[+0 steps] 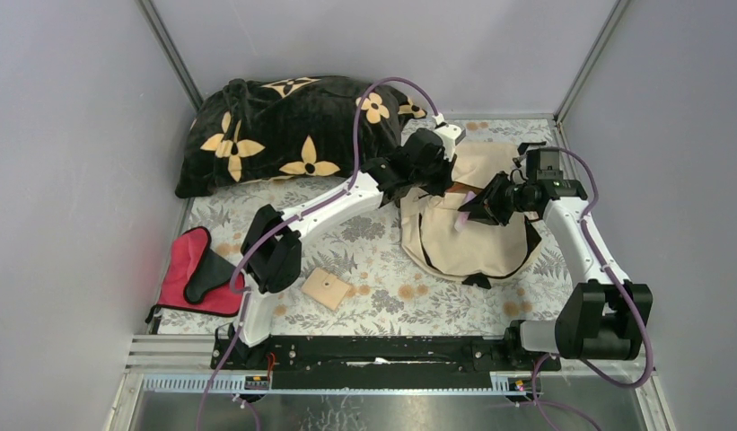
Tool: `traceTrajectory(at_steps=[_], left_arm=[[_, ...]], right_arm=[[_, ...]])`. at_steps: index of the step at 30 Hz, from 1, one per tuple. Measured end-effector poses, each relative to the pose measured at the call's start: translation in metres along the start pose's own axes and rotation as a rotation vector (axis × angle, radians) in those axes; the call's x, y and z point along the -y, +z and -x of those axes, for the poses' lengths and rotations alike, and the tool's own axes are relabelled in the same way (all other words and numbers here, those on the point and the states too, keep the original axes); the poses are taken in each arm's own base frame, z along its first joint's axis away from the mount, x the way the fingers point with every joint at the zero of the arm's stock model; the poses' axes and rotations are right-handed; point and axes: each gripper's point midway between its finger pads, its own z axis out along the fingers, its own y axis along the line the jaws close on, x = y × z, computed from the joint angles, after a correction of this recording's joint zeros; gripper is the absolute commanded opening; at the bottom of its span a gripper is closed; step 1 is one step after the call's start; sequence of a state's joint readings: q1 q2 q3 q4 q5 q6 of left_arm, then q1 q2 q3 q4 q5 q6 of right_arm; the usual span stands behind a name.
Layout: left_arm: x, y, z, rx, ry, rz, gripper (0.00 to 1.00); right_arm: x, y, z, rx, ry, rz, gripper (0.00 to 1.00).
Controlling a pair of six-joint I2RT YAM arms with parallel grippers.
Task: Pack the student bag
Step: Place the stationery in the student bag.
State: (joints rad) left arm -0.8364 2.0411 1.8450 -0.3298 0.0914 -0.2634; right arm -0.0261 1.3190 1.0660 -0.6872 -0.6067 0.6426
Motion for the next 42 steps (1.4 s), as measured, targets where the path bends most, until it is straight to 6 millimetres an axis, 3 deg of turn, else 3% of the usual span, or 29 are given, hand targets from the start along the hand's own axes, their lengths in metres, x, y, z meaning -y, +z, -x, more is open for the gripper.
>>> traceTrajectory(at_steps=[11,20,21,23,24,26,36,42], left_arm=[[0.001,-0.001,0.002,0.0,-0.007,-0.005,0.0],[0.0,-0.003,-0.001,-0.005,-0.008,-0.003,0.0],[0.0,-0.003,-0.001,-0.004,-0.008,-0.003,0.0],[0.0,-0.003,-0.001,-0.003,-0.008,-0.004,0.0],[0.001,-0.002,0.0,0.0,-0.008,-0.005,0.0],[0.001,-0.002,0.001,0.005,-0.007,-0.006,0.0],[0.0,-0.002,0.005,0.016,-0.01,-0.014,0.0],[0.003,-0.003,0.004,0.011,-0.02,-0.026,0.0]], right_arm=[[0.003,0.043,0.046,0.046,0.183,-0.025,0.0],[0.002,0.047,0.09,0.246,0.339,-0.055,0.02],[0.005,0.047,0.095,0.275,0.358,-0.068,0.16],[0.007,0.048,0.104,0.327,0.38,-0.075,0.63],[0.008,0.049,0.107,0.346,0.384,-0.068,0.78],[0.009,0.052,0.11,0.36,0.391,-0.052,0.84],[-0.008,0.044,0.109,0.396,0.272,0.052,0.75],[-0.02,0.028,0.102,0.418,0.209,0.106,0.39]])
